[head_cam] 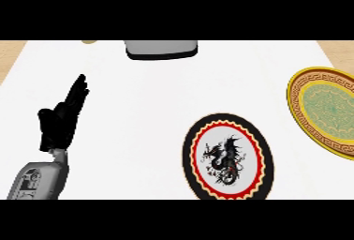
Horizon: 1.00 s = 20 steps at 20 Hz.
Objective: Pick the tomato from the plate and place it in the plate
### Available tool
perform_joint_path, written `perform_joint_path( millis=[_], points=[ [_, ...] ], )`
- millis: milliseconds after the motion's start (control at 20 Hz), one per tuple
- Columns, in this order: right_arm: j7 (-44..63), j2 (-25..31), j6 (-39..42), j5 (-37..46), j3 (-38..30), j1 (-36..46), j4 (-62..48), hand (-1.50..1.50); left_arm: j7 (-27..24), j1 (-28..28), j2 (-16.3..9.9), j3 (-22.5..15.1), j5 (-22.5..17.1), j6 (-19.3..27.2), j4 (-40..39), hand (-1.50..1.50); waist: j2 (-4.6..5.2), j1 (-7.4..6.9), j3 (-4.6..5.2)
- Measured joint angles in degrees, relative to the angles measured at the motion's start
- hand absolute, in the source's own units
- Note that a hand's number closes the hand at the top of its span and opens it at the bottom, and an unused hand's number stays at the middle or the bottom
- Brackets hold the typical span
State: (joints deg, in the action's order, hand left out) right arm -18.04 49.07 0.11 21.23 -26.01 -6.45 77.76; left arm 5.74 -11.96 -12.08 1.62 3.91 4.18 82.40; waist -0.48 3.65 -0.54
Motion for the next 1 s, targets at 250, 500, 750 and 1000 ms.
perform_joint_path(
  millis=[250,500,750,1000],
  points=[
    [-16.23,6.32,7.5,-7.91,-6.91,2.23,-12.58,1.5,0.35,-1.22,0.36,-0.98,0.17,-0.69,0.39,0.0,0.42,-2.29,0.18],
    [-24.73,10.95,14.6,-9.15,-6.03,8.67,-26.3,1.5,0.91,-2.47,0.56,-1.57,0.31,-1.54,0.37,0.0,0.73,-4.24,0.33],
    [-26.44,9.61,15.17,-5.62,-0.25,18.14,-34.59,1.5,1.15,-4.15,1.47,-1.98,1.08,-1.34,-0.9,0.0,0.82,-4.89,0.41],
    [-25.1,5.35,12.95,-1.14,5.3,25.92,-38.31,1.5,-0.08,-3.29,1.25,-1.59,1.23,-2.12,-1.44,0.0,0.78,-4.94,0.47]
  ],
)
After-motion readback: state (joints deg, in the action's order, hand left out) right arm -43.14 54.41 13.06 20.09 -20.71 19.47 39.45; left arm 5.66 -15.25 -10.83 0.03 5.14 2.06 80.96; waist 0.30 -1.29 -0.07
